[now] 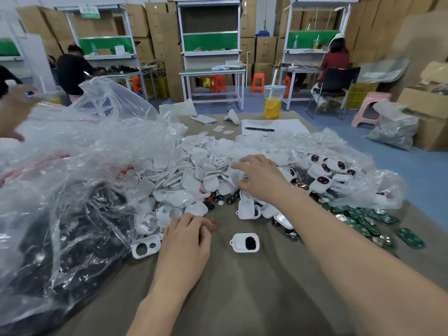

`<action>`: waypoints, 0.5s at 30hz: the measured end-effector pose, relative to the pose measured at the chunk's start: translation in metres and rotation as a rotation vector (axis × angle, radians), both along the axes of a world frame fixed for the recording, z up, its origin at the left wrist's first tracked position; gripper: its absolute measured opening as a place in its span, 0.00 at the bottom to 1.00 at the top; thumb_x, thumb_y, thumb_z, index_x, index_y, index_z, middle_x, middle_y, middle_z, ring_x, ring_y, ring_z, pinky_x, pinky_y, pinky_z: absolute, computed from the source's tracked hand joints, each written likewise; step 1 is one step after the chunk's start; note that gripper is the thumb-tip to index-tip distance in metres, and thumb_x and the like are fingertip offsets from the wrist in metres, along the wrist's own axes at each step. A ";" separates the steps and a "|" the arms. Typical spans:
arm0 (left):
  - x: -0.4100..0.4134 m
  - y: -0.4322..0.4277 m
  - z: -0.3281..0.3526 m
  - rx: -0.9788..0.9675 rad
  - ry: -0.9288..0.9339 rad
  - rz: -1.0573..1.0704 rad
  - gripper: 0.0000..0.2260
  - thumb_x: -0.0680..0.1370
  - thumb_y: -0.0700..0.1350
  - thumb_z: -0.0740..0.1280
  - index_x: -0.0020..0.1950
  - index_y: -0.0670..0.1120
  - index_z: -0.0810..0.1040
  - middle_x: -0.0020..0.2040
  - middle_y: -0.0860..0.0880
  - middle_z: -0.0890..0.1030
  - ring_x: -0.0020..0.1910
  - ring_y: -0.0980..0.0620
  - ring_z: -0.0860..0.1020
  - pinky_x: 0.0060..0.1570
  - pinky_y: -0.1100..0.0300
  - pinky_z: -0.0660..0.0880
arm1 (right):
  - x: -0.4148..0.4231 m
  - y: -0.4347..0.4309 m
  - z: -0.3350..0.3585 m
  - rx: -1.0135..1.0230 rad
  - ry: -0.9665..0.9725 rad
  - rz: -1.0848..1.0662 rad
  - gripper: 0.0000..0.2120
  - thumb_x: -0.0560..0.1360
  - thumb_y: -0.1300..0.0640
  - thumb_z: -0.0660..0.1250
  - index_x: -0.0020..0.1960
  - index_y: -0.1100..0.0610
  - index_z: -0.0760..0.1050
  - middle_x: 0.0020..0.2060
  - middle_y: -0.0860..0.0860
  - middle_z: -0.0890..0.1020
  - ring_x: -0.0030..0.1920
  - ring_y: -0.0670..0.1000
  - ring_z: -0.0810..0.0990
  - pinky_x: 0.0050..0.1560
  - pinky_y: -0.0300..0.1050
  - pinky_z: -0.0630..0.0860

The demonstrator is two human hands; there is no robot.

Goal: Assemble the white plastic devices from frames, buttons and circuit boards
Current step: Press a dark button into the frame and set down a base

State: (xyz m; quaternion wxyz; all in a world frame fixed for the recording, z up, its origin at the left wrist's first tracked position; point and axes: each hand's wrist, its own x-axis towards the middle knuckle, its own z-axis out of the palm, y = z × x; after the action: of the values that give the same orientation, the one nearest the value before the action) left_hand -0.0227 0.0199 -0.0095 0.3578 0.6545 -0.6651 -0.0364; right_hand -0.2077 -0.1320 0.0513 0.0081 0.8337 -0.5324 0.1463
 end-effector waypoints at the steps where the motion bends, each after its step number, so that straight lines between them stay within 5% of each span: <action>1: 0.000 0.000 0.000 0.002 0.001 -0.001 0.08 0.79 0.42 0.64 0.48 0.52 0.81 0.48 0.59 0.79 0.50 0.52 0.72 0.56 0.52 0.72 | 0.003 -0.001 -0.002 -0.004 0.058 -0.019 0.22 0.80 0.49 0.63 0.73 0.46 0.69 0.72 0.49 0.70 0.72 0.56 0.64 0.70 0.53 0.61; 4: 0.001 0.000 0.000 0.005 -0.001 -0.006 0.08 0.80 0.42 0.64 0.48 0.53 0.81 0.48 0.59 0.79 0.50 0.53 0.72 0.56 0.52 0.73 | 0.005 -0.001 -0.008 -0.067 0.110 -0.062 0.15 0.81 0.48 0.62 0.67 0.48 0.74 0.66 0.49 0.73 0.66 0.55 0.68 0.65 0.50 0.63; 8: 0.001 -0.001 0.000 -0.001 0.001 -0.012 0.08 0.80 0.42 0.64 0.48 0.53 0.81 0.48 0.60 0.79 0.50 0.54 0.72 0.56 0.52 0.73 | 0.000 0.002 -0.012 -0.092 -0.058 -0.086 0.14 0.83 0.48 0.58 0.60 0.51 0.79 0.59 0.50 0.78 0.62 0.55 0.71 0.61 0.50 0.65; 15: 0.002 0.000 0.001 -0.045 -0.030 -0.015 0.07 0.80 0.42 0.65 0.49 0.52 0.81 0.49 0.59 0.79 0.52 0.53 0.73 0.57 0.57 0.69 | -0.019 0.022 0.011 0.178 -1.129 -0.102 0.09 0.80 0.53 0.68 0.56 0.54 0.83 0.40 0.44 0.85 0.38 0.44 0.81 0.49 0.44 0.79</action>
State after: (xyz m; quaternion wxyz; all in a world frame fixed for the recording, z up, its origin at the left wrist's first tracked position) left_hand -0.0204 0.0202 -0.0083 0.3620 0.6419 -0.6758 -0.0140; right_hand -0.2262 -0.1096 0.0627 -0.3405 0.5971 -0.5042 0.5228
